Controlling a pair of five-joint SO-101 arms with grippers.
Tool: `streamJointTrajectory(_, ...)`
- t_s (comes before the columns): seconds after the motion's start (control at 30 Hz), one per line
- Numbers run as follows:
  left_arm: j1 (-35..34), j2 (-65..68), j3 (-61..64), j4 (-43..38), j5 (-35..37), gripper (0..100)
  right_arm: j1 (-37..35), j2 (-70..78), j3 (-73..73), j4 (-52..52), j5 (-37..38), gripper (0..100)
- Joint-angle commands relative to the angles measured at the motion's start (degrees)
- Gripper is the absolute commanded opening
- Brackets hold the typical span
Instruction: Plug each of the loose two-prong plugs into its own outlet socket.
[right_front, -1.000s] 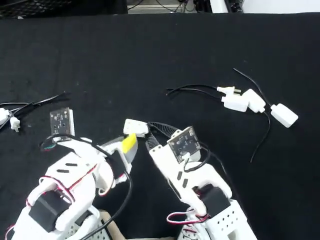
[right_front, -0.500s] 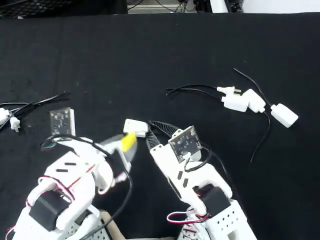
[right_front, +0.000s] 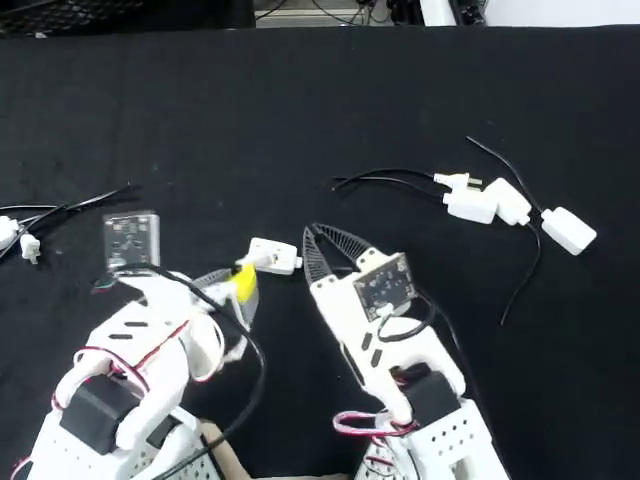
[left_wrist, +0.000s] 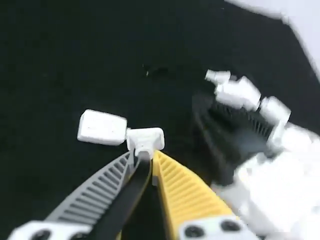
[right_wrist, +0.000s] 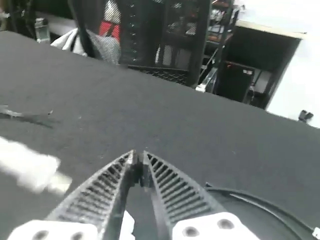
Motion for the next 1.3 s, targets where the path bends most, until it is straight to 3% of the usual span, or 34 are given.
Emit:
streamJointTrajectory(0.0,0.8,0.4,-0.7,4.1,-17.6,3,1.8,0.0,0.8,-4.0,-0.8,1.2)
streamJointTrajectory(0.23,-2.1,6.9,-5.7,9.1,-26.9,3,1.8,0.0,0.8,-4.0,-0.8,1.2)
streamJointTrajectory(0.57,-5.3,46.1,-37.6,30.3,-40.4,3,1.8,0.0,0.8,-4.0,-0.8,1.2)
streamJointTrajectory(0.77,-9.6,47.2,-44.4,32.2,-62.5,3,1.8,0.0,0.8,-4.0,-0.8,1.2)
streamJointTrajectory(1.07,-10.1,51.4,-40.2,32.1,-82.1,3,1.8,0.0,0.8,-4.0,-0.5,1.2)
streamJointTrajectory(1.27,-10.1,52.0,-38.9,27.6,-84.0,3,1.8,0.1,0.8,-3.9,-0.7,1.2)
